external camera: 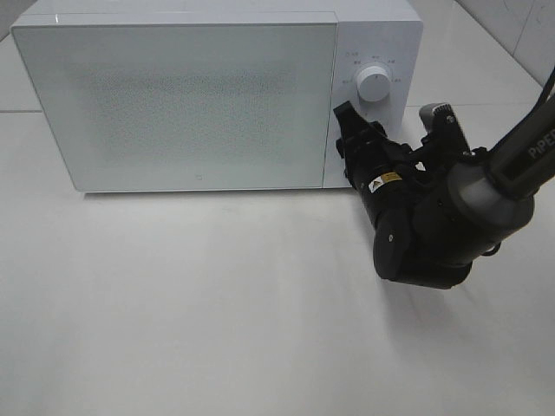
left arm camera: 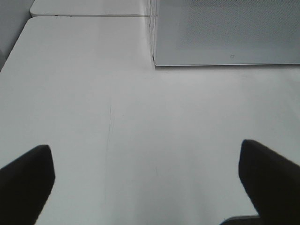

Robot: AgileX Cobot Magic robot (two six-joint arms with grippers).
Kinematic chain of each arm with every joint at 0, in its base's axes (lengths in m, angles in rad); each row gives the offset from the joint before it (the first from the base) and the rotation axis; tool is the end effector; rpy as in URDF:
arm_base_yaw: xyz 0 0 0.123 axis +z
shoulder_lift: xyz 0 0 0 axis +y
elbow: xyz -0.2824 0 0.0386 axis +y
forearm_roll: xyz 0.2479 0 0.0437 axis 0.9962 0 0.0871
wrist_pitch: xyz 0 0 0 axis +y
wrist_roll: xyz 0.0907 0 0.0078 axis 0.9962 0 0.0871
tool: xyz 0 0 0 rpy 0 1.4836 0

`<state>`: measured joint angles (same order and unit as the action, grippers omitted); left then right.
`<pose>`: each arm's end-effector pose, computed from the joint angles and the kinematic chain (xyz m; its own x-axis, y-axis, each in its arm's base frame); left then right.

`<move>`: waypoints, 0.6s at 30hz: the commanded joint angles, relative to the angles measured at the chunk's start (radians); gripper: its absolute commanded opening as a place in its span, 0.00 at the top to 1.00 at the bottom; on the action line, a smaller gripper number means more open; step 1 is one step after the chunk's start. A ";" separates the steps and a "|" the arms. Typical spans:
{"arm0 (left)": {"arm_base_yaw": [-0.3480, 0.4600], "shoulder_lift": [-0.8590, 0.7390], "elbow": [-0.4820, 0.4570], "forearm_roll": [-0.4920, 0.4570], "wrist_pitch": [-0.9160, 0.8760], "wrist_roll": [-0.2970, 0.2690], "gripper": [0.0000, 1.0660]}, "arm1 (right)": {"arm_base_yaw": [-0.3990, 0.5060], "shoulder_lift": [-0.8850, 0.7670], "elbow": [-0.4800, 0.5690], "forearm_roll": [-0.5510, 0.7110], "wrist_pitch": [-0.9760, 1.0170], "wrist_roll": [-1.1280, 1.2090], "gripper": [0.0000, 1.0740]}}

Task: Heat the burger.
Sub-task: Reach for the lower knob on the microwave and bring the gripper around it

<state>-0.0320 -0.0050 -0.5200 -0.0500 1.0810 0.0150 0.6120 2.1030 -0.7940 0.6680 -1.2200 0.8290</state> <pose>-0.0090 -0.0037 0.2811 -0.4517 0.0059 -0.8921 0.0674 0.9973 -0.0275 0.3224 0.1616 0.1120 -0.0265 0.8642 -0.5024 0.0665 0.5030 0.8617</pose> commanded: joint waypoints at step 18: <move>0.003 -0.017 0.003 -0.002 -0.012 -0.006 0.06 | -0.003 -0.005 -0.049 -0.179 -0.038 0.713 1.00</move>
<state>-0.0320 -0.0050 -0.5200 -0.0500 1.0810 0.0150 0.6120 2.1040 -0.7940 0.6670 -1.2350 1.5160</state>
